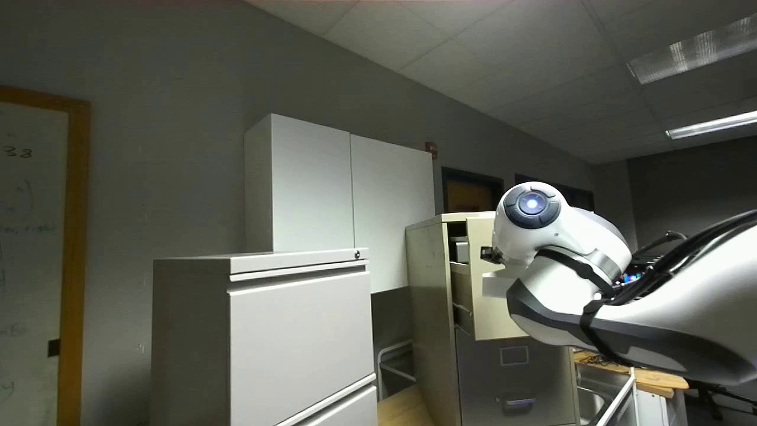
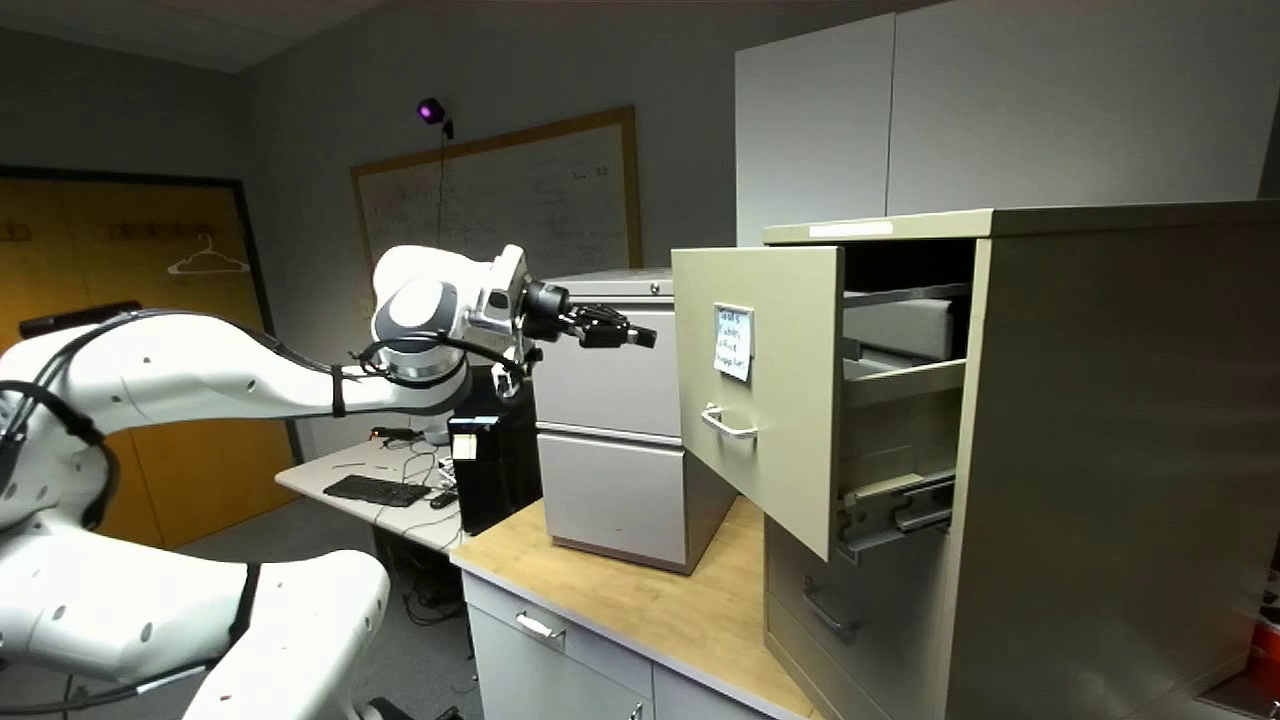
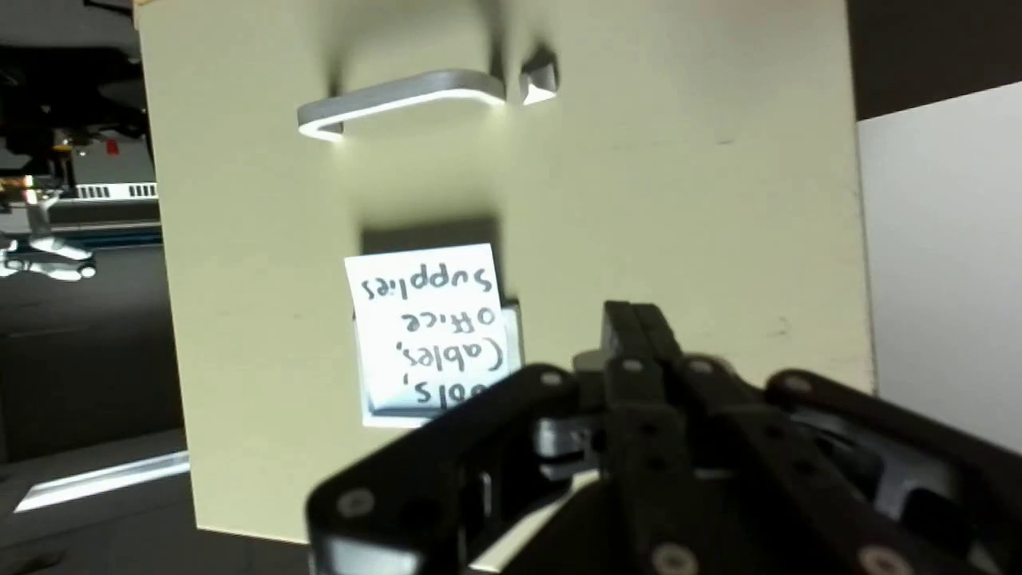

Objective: Close the top drawer of the filing cabinet

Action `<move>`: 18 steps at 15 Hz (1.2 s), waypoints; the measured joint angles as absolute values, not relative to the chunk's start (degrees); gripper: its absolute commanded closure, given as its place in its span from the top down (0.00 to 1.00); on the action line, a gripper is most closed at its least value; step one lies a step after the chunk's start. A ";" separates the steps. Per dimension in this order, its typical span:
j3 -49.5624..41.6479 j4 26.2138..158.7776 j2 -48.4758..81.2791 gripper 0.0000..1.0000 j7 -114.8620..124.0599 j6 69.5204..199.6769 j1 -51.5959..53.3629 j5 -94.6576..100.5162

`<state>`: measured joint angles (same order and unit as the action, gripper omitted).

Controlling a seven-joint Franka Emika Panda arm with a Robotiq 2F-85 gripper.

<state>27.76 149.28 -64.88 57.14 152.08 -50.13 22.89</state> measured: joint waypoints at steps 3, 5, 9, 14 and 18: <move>31.26 147.38 -63.23 0.00 57.14 155.29 -55.88 22.82; 33.74 146.10 -61.58 0.00 57.14 156.97 -58.73 22.57; 38.75 143.54 -58.83 0.00 57.18 158.88 -63.96 21.56; 42.34 141.52 -58.74 0.00 57.18 158.86 -68.77 19.60; 46.04 138.35 -56.98 0.00 57.18 159.39 -74.36 17.68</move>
